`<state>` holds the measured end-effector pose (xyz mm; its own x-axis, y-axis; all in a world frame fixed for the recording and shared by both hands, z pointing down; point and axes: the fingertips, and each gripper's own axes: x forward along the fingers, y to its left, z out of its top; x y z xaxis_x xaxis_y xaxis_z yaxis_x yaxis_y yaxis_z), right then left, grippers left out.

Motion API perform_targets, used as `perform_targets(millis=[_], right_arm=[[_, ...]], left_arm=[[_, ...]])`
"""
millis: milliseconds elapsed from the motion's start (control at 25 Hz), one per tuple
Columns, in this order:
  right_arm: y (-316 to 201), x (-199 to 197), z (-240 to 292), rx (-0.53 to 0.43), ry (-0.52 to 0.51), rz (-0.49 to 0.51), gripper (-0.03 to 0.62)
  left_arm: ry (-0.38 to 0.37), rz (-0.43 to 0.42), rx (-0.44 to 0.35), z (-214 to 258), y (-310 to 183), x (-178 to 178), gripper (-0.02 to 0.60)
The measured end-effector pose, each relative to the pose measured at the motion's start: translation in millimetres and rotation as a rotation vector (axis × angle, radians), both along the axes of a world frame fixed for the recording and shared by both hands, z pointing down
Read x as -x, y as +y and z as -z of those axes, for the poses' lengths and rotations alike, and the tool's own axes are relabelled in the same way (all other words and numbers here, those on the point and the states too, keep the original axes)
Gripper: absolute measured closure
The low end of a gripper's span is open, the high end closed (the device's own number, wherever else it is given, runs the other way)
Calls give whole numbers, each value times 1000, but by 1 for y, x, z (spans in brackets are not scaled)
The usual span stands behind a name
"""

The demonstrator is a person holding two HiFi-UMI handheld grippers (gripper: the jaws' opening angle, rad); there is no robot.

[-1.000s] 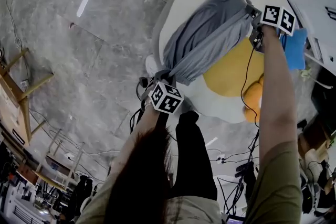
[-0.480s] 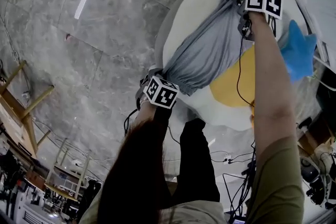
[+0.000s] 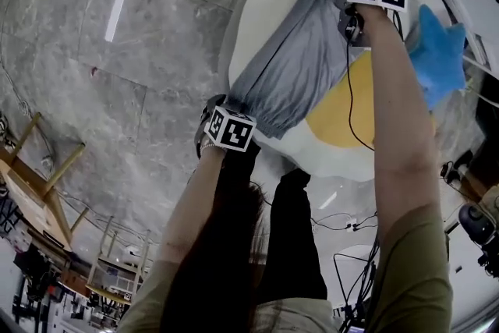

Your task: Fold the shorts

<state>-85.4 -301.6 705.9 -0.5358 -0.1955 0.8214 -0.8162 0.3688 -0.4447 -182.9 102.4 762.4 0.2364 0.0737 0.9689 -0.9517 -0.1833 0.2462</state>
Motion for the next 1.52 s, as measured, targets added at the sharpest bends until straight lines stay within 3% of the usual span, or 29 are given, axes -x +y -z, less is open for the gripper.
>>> perform_targets(millis=[200,400,560,720,1080,1520], right_arm=[[7,-18,33,-23,-66,-47,339],[52,-68,50,6,-53,-139,339],[117,-107,44,68,-51,-220,338],[215,-127,25,183,-40,-261,339],[381,-105,8,343,-90,-330,338],[429,-66,-35,357,-65,-389,339]], left_arm=[[28,-4,8,18,-3,2,263],[45,-119,9,46,-12,13,244],[39,-154,-16,60,-22,15,244],[35,-172,-26,67,-19,14,244],[18,-149,-31,74,15,15,244],[93,-161,-70,42,8,5,244]])
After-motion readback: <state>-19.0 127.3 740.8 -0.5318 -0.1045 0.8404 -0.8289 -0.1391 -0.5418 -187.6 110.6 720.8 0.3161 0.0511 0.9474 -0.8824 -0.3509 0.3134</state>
